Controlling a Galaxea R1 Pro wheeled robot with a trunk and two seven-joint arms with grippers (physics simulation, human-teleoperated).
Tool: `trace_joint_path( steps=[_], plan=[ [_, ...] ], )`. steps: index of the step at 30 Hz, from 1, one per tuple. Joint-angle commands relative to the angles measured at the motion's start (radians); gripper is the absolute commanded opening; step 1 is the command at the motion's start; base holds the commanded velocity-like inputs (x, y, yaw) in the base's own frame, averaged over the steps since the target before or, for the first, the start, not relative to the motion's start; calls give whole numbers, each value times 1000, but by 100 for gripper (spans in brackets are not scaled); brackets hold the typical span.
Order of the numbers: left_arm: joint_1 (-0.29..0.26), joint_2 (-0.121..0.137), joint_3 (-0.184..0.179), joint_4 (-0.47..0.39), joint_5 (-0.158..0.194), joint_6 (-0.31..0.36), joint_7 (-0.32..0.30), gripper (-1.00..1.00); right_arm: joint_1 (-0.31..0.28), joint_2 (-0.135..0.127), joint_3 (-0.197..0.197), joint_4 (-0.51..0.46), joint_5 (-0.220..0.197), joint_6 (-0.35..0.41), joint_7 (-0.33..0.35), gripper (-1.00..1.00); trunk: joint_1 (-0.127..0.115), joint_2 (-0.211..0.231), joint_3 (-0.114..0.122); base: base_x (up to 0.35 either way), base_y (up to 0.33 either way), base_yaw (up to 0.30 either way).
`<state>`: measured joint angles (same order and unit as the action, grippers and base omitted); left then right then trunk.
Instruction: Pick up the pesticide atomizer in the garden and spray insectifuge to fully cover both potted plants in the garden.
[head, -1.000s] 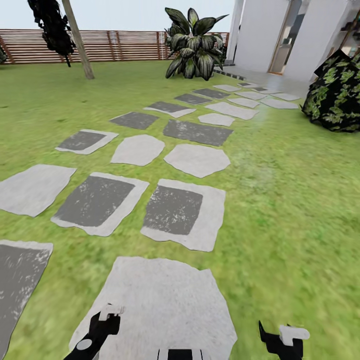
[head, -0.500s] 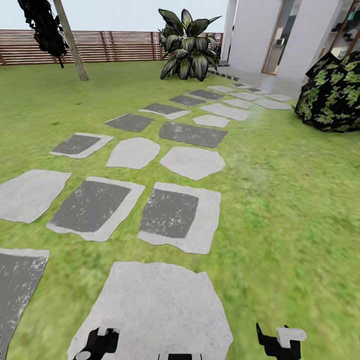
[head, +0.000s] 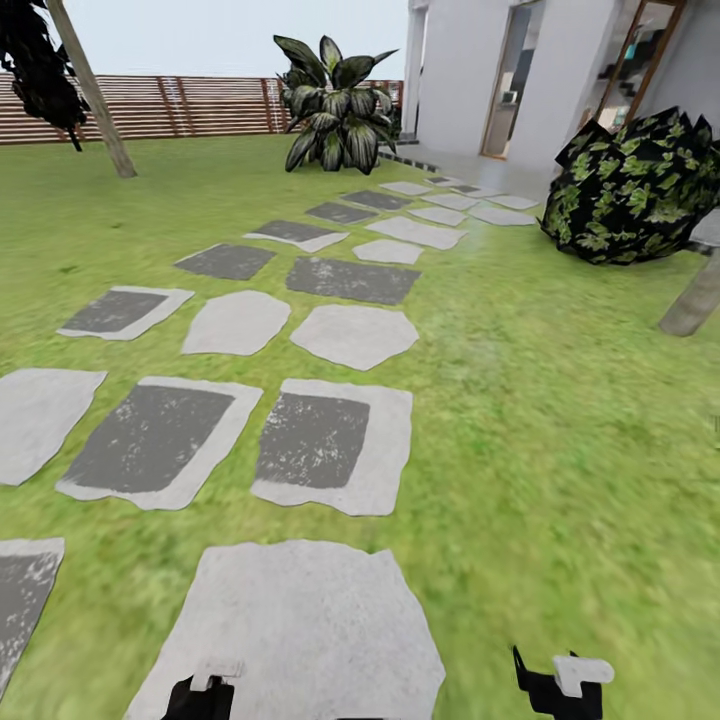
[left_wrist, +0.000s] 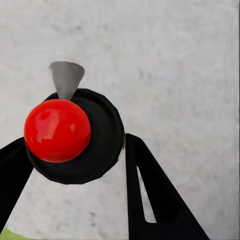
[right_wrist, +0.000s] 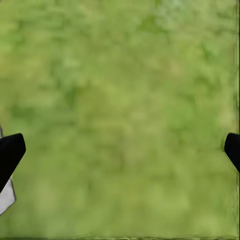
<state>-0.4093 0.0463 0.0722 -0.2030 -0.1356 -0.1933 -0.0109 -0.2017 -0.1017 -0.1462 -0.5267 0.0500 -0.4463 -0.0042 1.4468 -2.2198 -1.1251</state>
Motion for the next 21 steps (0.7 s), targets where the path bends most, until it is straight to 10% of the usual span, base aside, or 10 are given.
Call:
trace_joint_path(
  steps=[1,21],
  plan=[
    [0,0,8,1,-10,-4,-1,-100,-1,0,-3,1,5,-3,0,100,0,0,0,0,0,-266],
    [0,-2,5,2,-10,-5,-1,-100,-1,0,-3,2,5,-3,0,100,0,0,19,0,0,-265]
  ],
)
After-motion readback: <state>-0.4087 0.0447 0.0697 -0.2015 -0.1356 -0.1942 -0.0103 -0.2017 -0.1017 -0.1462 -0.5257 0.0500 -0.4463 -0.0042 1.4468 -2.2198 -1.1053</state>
